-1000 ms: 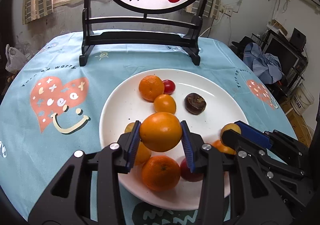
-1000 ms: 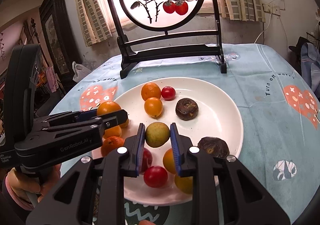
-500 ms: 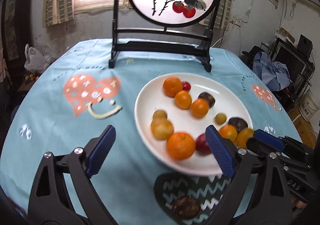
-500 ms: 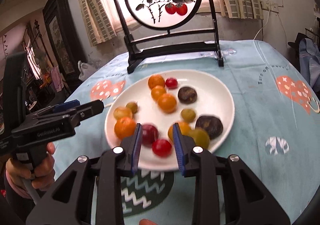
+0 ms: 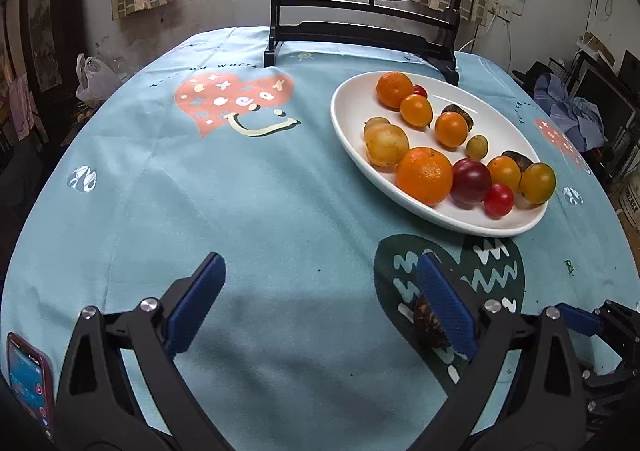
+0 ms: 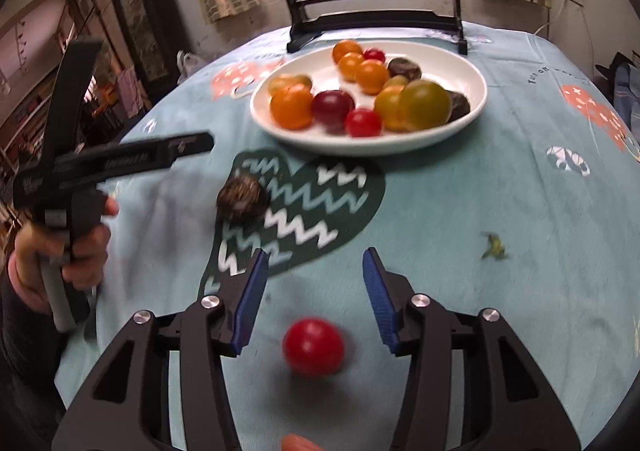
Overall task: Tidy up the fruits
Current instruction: 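Grasp the red tomato with the right tool while the left tool grasps the passion fruit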
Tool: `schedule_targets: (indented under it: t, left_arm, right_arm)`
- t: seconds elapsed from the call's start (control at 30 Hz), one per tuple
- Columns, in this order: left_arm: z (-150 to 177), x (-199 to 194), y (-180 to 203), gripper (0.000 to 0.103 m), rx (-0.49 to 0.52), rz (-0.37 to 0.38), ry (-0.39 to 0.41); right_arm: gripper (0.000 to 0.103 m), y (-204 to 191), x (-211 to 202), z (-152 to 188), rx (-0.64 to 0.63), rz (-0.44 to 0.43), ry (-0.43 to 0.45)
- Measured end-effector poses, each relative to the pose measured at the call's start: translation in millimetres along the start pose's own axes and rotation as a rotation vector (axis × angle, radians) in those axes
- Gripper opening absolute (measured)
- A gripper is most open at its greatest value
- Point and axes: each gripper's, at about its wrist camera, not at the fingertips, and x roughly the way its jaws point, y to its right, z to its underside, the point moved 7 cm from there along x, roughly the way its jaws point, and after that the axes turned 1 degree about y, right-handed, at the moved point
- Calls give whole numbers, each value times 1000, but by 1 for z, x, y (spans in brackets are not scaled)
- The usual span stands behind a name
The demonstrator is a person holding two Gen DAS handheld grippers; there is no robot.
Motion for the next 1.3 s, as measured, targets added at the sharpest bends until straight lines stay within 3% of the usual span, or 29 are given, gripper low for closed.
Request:
schedule_targets:
  t: [0.1,0.23,0.4,0.5,0.57,0.8,0.9,1.0,1.03,1.13,1.3]
  left_arm:
    - [1,-1,4,98,11,13,-6]
    - [1,-2,6,98,23,8,-9]
    - [1,-8,9,98,29,24,1]
    - [2,-10,8,98,37,11,8]
    - [4,-9,7,98,31,16,-1]
    - [6,-13,1,98,15,24,1]
    - [6,-14,1,98,4,37,-3]
    - [5,-17,1,98,7,35,9]
    - [5,-17,0,98,5,35,10]
    - [5,-19,-2,98,-7,44,9]
    - [5,-22,-1,98,-6,52,19]
  right_arm:
    - [53,6,-12,2,41,32,40]
    - [55,4,-6,21,35,64,-58]
    - [57,-3,-3,27,-15,112,-82]
    - [73,-10,2,29,-43,67,-103]
    - [102,-17,6,32,-61,0,-129]
    - [102,-16,3,30,-23,-15,-113]
    - [102,-20,5,31,-67,18,-132]
    - [92,-25,9,31,-118,117,-133]
    - [87,-25,8,31,-117,115,-127]
    - [57,-21,2,29,-101,131,-104]
    - [38,-16,-3,28,-83,158,-80]
